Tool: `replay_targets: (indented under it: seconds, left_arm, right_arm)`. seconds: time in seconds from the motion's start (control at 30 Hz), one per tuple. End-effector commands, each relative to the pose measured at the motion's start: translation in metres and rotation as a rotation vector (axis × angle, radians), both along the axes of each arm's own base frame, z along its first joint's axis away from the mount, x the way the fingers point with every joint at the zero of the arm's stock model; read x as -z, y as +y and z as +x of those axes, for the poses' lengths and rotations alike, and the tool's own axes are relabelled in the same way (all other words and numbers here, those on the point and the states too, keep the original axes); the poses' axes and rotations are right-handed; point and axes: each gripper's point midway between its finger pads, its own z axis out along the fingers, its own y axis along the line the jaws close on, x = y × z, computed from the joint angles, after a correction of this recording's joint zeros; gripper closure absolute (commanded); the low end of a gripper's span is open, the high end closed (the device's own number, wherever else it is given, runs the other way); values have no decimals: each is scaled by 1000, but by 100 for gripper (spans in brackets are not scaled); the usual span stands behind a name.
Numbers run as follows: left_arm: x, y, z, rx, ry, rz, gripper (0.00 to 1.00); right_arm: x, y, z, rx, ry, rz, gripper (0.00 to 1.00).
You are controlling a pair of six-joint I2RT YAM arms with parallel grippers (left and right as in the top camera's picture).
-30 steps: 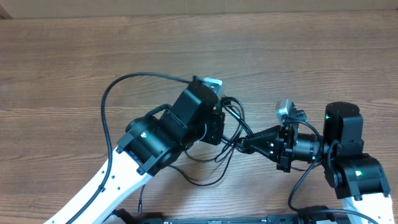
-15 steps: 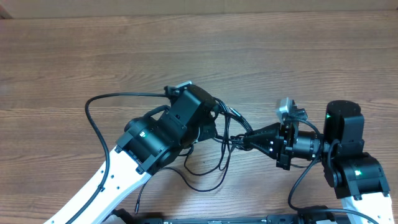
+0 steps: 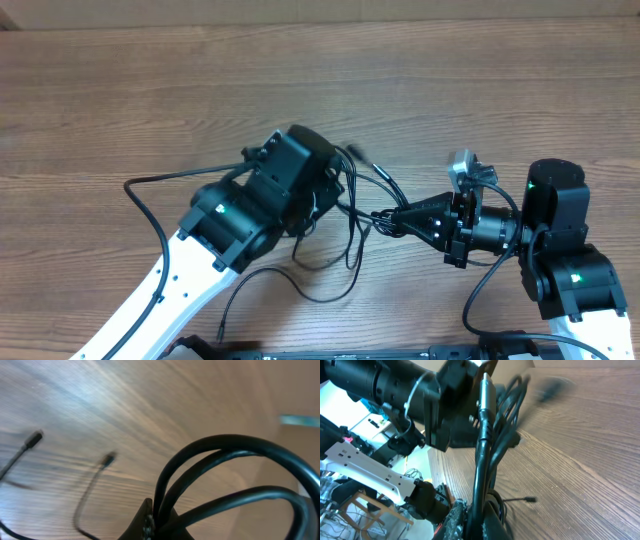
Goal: Untangle cables
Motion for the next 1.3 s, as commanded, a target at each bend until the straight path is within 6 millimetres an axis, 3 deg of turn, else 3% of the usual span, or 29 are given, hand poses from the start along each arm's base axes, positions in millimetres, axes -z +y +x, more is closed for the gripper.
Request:
replay_targets:
  seconds: [0.0,0.23,0.43,0.6,0.83,0.93,1.1,1.13,1.2,1.23,1.27]
  left_arm:
    - [-15,5,18,-72,-37,-77,96]
    - [-13,6,16,72,-101,20,96]
    - [0,27,12,-86,-17,46,96]
    - [1,44,21,-210,-6,51,96]
    - [4,64,24,-48,-115,286,96]
    - [12,82,16,-90,-72,361,96]
    - [18,90,8,-168,-11,353,96]
    - [17,90,9,-164,-15,353,96]
    - [17,89,9,-141,-24,361,96]
    - [16,88,10,-124,-31,368,96]
    - [16,88,11,-107,-39,377,96]
  right_arm:
    - [-6,0,-4,-7,1,13,96]
    - [-1,-3,4,44,27,-10,96]
    - [1,-3,4,46,37,-13,96]
    - [0,-3,4,49,46,-9,96]
    - [-1,-3,6,60,55,-4,96]
    - [2,-6,11,103,84,-15,96]
    - [11,-14,24,218,175,-31,96]
    - [11,-14,25,223,179,-32,84]
    - [12,-14,24,223,181,-33,48]
    - [12,-14,24,223,182,-33,0]
    - [12,-14,24,223,182,-33,0]
